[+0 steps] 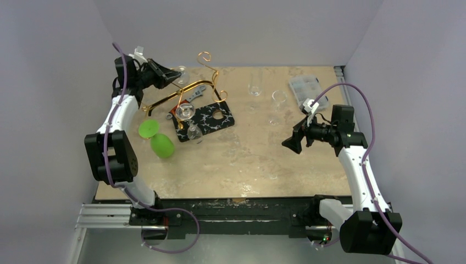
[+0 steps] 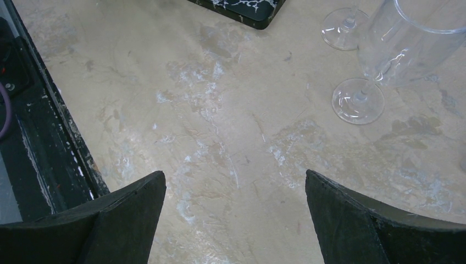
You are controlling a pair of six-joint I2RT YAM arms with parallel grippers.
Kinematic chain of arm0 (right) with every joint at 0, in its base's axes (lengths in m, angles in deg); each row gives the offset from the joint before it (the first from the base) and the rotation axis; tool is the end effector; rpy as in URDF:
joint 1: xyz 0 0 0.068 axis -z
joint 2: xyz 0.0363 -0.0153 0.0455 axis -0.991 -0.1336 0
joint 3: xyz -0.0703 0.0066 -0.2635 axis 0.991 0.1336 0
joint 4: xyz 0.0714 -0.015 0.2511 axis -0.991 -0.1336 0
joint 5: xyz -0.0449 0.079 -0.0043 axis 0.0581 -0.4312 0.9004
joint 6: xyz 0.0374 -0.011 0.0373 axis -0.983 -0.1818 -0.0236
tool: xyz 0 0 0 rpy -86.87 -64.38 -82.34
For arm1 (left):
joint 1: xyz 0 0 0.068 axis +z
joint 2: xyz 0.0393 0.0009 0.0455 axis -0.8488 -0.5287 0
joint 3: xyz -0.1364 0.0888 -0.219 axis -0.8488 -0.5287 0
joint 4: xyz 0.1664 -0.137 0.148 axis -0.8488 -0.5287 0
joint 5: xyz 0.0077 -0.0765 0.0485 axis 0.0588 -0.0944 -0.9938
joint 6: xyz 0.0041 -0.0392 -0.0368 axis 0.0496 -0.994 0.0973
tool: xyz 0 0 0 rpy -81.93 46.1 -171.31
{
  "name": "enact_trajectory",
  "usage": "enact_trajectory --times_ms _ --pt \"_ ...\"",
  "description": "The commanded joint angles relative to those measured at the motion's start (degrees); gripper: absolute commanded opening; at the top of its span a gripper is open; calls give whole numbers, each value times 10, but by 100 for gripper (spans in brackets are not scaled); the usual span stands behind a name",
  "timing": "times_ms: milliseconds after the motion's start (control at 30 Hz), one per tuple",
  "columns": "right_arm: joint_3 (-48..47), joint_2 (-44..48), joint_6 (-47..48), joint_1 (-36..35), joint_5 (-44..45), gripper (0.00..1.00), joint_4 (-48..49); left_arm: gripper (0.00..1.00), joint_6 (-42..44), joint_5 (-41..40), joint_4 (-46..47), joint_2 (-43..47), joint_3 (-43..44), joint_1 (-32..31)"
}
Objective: Place the wine glass upside down on the wine glass rack
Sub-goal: Turn the wine glass upside down at the wine rack.
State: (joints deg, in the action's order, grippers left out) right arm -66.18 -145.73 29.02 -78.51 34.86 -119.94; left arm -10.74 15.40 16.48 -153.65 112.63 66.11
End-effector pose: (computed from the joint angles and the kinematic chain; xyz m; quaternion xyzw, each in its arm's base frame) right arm 0.2051 0.0145 0.2936 -0.3453 0.7742 0.2918 0.4430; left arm 0.4002 0.0312 0.3218 -0.2195 0.7505 -0.5046 0.3659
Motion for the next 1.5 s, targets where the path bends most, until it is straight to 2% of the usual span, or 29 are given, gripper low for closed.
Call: enact_trajectory --times_ms 0,867,1467 --pt "-16 14 8 1 -11 96 0 0 4 10 42 50 -9 13" --pt "-15 19 8 1 -11 96 0 0 -13 23 42 99 -56 40" --pt "-14 17 10 1 -9 96 0 0 -13 19 39 91 -58 57"
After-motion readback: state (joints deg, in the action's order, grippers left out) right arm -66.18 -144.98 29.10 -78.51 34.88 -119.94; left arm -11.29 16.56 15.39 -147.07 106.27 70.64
